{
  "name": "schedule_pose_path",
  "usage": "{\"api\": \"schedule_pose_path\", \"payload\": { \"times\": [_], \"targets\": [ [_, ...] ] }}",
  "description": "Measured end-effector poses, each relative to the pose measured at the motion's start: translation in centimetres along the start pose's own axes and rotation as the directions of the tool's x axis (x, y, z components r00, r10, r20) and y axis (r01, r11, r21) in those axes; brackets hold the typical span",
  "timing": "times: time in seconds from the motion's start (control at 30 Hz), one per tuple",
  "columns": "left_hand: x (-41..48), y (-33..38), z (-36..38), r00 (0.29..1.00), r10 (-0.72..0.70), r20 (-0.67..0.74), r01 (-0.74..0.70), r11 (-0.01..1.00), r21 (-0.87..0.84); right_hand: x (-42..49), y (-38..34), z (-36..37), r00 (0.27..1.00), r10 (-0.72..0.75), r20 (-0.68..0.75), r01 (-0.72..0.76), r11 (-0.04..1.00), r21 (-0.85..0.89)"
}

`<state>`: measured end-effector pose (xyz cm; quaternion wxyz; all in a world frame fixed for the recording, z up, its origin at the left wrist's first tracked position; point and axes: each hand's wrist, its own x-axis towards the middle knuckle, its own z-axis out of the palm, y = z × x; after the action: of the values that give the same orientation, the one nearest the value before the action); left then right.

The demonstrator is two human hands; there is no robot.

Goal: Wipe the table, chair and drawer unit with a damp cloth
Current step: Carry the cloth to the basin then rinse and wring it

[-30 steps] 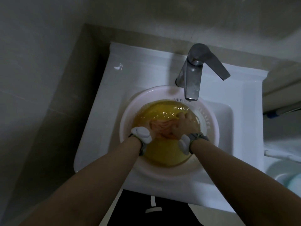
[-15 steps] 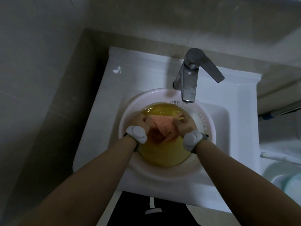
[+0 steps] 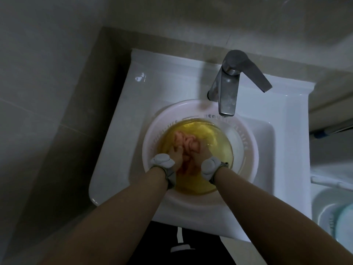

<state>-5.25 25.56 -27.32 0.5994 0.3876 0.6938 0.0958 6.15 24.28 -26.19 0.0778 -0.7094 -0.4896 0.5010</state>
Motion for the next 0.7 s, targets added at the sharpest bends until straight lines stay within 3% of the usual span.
{"api": "schedule_pose_path", "payload": {
  "times": [0.07, 0.13, 0.23, 0.4, 0.53, 0.63, 0.7],
  "targets": [
    [-0.9, 0.9, 0.2, 0.986, -0.145, 0.083, 0.166, 0.896, -0.412, -1.3, -1.1, 0.9, 0.990, -0.023, -0.138, 0.058, 0.966, 0.252],
    [-0.7, 1.2, -0.6, 0.950, -0.208, 0.232, 0.308, 0.730, -0.610, -2.7, -2.1, 1.5, 0.978, -0.078, -0.195, 0.146, 0.920, 0.363],
    [-1.1, 1.4, -1.7, 0.939, -0.183, 0.292, 0.330, 0.721, -0.610, -4.3, -3.7, 1.9, 0.947, -0.220, -0.236, 0.275, 0.933, 0.231],
    [-1.6, 2.8, -1.3, 0.950, -0.162, 0.267, 0.285, 0.801, -0.526, -3.7, -3.8, 1.1, 0.920, -0.304, -0.247, 0.318, 0.948, 0.016],
    [-1.4, 2.1, -0.1, 0.955, -0.116, 0.274, 0.239, 0.847, -0.474, -1.4, -2.2, -0.3, 0.945, -0.226, -0.234, 0.197, 0.970, -0.143],
    [-1.9, 2.6, 0.2, 0.958, -0.107, 0.266, 0.237, 0.815, -0.528, 0.5, -0.6, -0.9, 0.970, -0.167, -0.176, 0.093, 0.925, -0.368],
    [-2.1, 3.2, 0.3, 0.971, -0.070, 0.228, 0.190, 0.807, -0.560, 1.7, 0.9, -1.7, 0.976, -0.066, -0.209, -0.026, 0.913, -0.407]
  ]
}}
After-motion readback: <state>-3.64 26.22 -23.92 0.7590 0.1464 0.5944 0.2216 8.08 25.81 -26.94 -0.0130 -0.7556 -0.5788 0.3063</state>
